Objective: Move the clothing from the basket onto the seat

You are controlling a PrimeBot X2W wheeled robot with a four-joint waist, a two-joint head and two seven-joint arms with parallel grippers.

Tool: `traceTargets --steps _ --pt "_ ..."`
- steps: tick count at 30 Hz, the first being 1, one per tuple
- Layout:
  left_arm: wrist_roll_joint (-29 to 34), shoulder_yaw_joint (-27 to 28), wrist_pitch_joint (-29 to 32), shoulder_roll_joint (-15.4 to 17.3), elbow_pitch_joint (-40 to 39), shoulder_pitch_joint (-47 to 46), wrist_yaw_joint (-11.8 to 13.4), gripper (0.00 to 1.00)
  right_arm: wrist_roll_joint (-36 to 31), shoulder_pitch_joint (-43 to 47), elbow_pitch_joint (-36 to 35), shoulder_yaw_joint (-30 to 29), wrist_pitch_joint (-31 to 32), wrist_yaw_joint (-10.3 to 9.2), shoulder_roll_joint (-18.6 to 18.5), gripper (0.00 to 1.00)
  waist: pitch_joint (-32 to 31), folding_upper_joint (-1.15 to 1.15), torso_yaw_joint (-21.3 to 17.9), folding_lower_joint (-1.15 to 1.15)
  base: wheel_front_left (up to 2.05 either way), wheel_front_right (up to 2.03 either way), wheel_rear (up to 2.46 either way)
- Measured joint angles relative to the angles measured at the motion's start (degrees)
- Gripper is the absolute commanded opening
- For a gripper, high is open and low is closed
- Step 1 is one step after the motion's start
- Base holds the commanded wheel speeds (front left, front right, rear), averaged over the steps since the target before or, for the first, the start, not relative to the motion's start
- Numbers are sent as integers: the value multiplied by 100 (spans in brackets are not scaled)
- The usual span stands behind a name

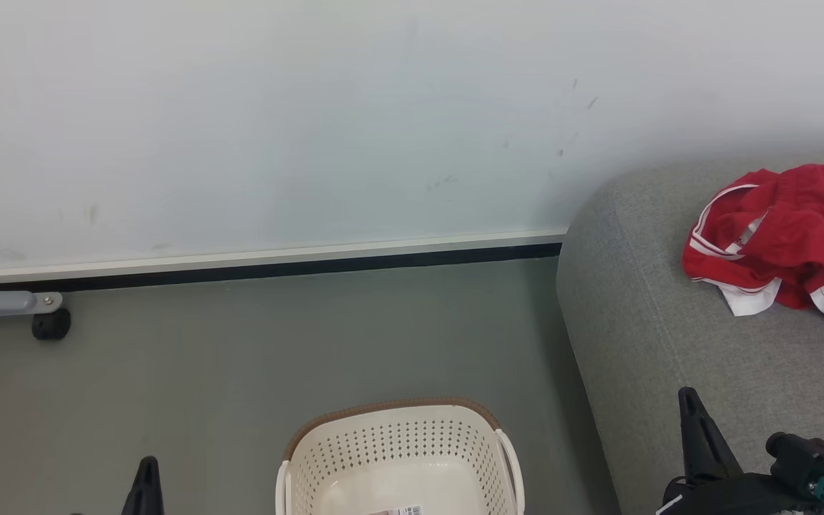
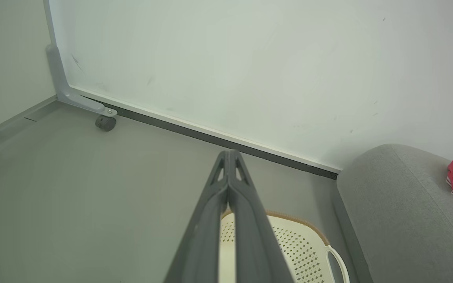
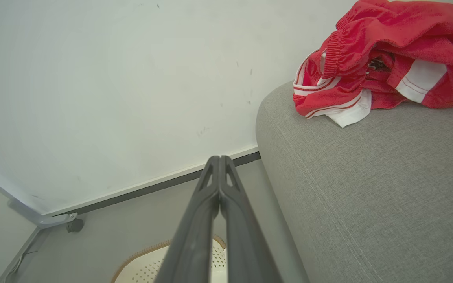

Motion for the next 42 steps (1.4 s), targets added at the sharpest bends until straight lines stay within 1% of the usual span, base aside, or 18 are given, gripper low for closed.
traceTargets --steps 9,11,17,22,25,31,32,35,42 --pt "-709 125 224 -74 101 -127 -109 0 743 -16 52 -249 205 119 89 0 4 0 12 0 0 0 0" --pt "-944 156 281 -90 121 -201 -157 0 976 -21 66 -324 280 168 108 0 5 0 16 0 0 0 0" --pt "-1361 216 401 -144 183 -250 -247 0 1403 -40 104 -471 400 227 152 0 7 0 23 0 0 0 0" --pt "-1701 274 504 -192 234 -348 -308 0 1761 -53 140 -591 504 318 204 0 9 0 29 0 0 0 0" --pt "-1802 302 537 -209 257 -358 -347 0 1900 -75 154 -644 549 321 219 0 10 0 32 0 0 0 0" --pt "-2201 365 657 -243 305 -458 -409 0 2345 -119 196 -789 655 410 269 0 13 0 39 0 0 0 0" --pt "-2448 392 702 -266 336 -481 -453 0 2541 -123 210 -860 708 438 293 0 14 0 43 0 0 0 0" --pt "-2738 435 802 -307 370 -568 -506 0 2840 -133 227 -957 800 494 315 0 16 0 47 0 0 0 0" --pt "-3238 528 951 -372 450 -680 -612 0 3416 -143 276 -1147 950 604 393 0 19 0 57 0 0 0 0"
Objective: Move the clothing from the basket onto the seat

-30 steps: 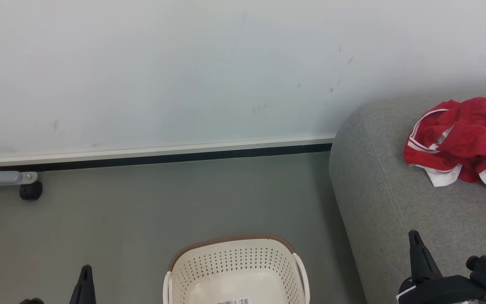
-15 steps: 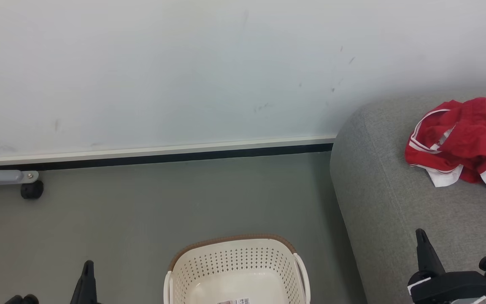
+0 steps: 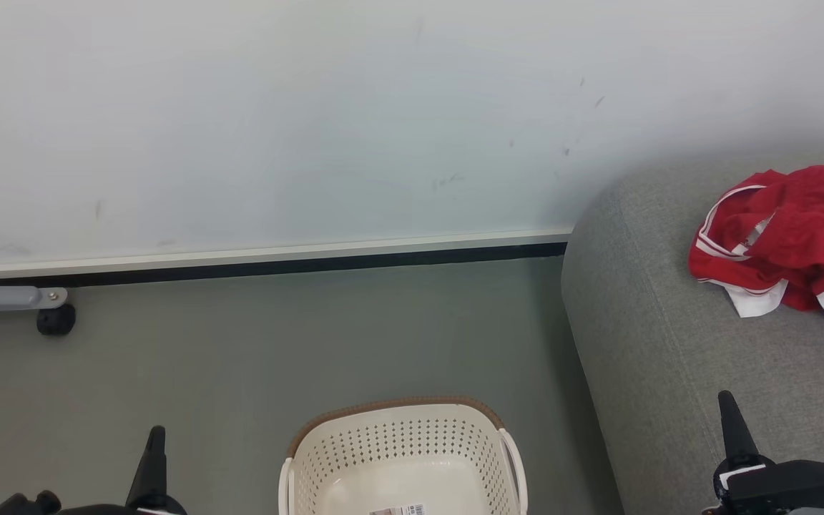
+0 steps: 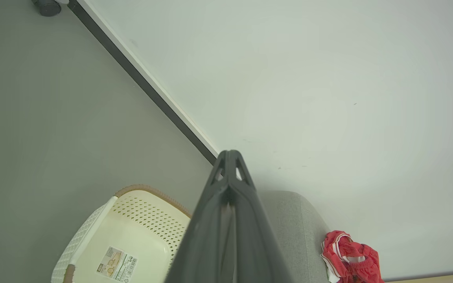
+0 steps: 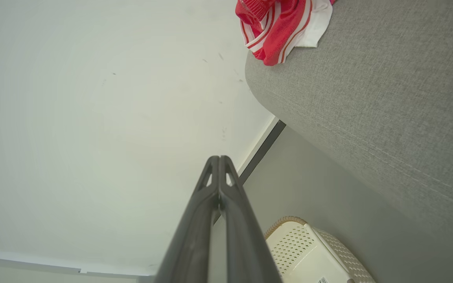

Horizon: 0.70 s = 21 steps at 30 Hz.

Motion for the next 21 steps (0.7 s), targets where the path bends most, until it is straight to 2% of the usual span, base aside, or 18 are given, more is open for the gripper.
traceTargets --steps 21 --pt "-1507 233 411 -175 216 -301 -301 0 1569 -105 137 -522 410 276 175 0 9 0 26 0 0 0 0"
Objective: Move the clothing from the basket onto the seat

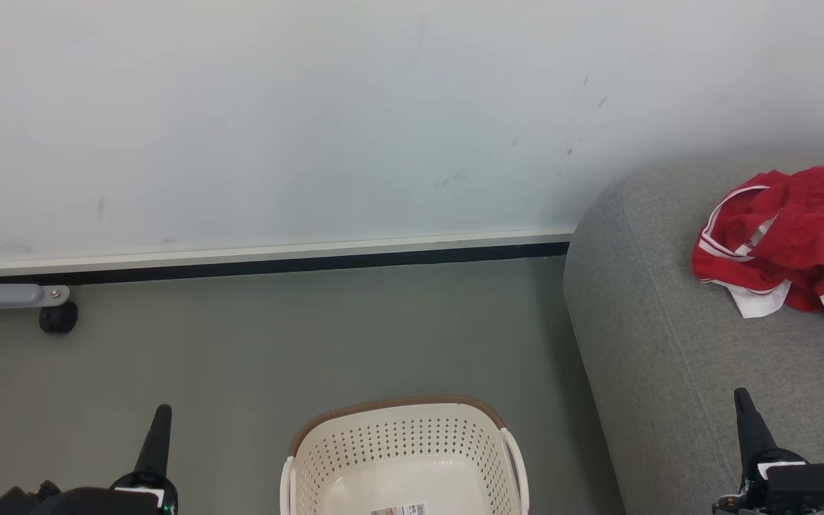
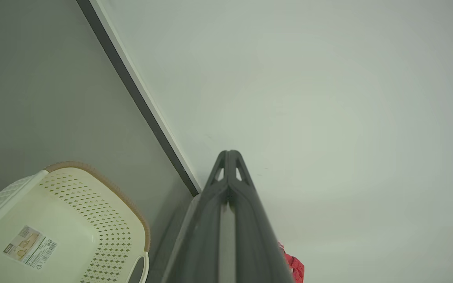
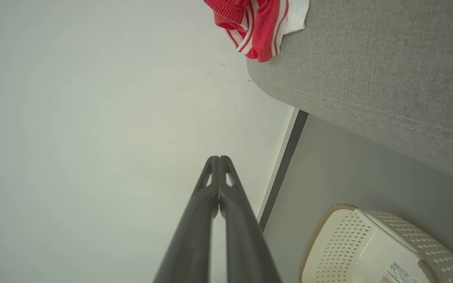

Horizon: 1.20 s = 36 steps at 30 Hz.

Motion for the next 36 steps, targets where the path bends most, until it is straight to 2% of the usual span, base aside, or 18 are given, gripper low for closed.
traceTargets --steps 17,36 --pt "-1115 169 294 -132 154 -260 -201 0 1106 -77 98 -375 296 203 119 0 6 0 18 0 0 0 0" --pt "-1133 172 294 -133 157 -276 -201 0 1105 -100 99 -377 296 221 125 0 6 0 18 0 0 0 0"
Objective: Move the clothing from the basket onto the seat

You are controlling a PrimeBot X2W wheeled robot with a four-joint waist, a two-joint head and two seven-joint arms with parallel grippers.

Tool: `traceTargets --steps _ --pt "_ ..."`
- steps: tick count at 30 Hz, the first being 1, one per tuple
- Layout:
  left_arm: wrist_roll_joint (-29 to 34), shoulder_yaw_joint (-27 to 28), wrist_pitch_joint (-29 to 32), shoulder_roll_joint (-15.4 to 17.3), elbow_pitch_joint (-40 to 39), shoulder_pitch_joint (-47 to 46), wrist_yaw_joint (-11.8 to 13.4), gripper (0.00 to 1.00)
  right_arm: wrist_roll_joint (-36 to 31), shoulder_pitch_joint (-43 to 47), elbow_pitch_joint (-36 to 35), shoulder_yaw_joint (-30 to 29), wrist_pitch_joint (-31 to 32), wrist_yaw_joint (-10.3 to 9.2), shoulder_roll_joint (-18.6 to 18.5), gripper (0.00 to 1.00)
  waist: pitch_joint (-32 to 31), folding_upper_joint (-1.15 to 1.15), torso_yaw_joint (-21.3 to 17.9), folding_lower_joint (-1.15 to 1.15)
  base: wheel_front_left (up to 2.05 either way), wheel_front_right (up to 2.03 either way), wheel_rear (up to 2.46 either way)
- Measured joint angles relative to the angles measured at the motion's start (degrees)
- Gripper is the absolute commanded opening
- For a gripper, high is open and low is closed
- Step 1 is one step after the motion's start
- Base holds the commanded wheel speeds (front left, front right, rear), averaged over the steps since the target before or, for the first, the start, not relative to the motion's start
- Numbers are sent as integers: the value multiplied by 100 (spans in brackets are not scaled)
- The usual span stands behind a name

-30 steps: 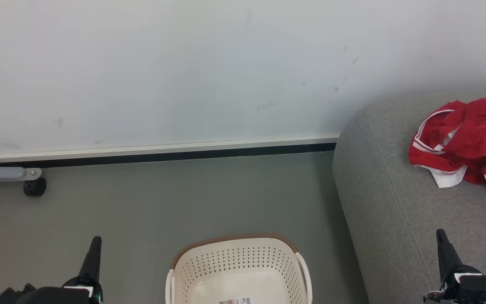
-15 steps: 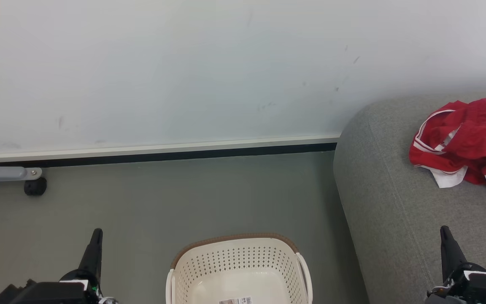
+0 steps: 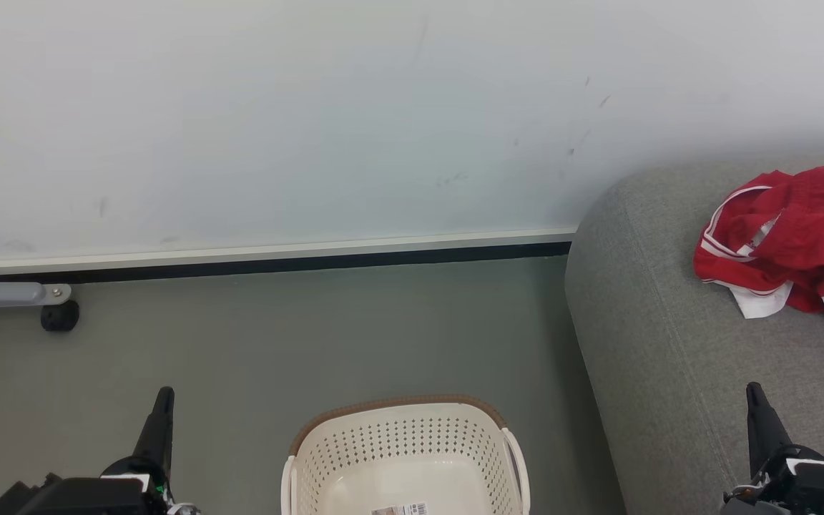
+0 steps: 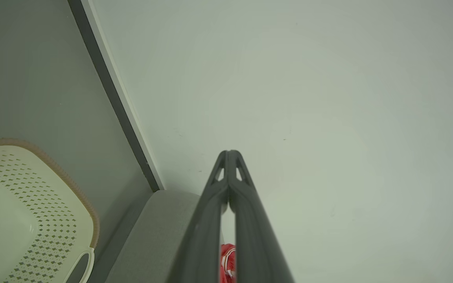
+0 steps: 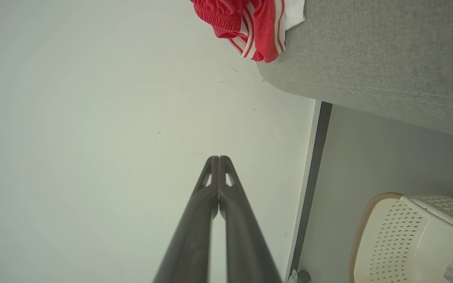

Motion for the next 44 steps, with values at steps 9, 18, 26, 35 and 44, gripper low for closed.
traceTargets --steps 9,18,26,35,44 --pt "0 0 0 0 1 0 0 0 1 0 0 0 0 0 0 0 0 0 0 0 0 0 0" --pt "-1 -1 0 0 1 0 -1 0 1 0 0 0 0 0 0 0 0 0 0 0 0 0 0" --pt "-1 -1 0 -1 2 0 -1 0 1 0 0 0 0 0 0 0 0 0 0 0 0 0 0" --pt "-1 -1 0 -1 4 0 -1 0 1 0 0 0 0 0 1 0 0 0 0 0 0 0 0" --pt "-1 -1 0 -1 5 0 -1 0 1 0 0 0 -1 1 1 0 0 0 0 0 0 0 0"
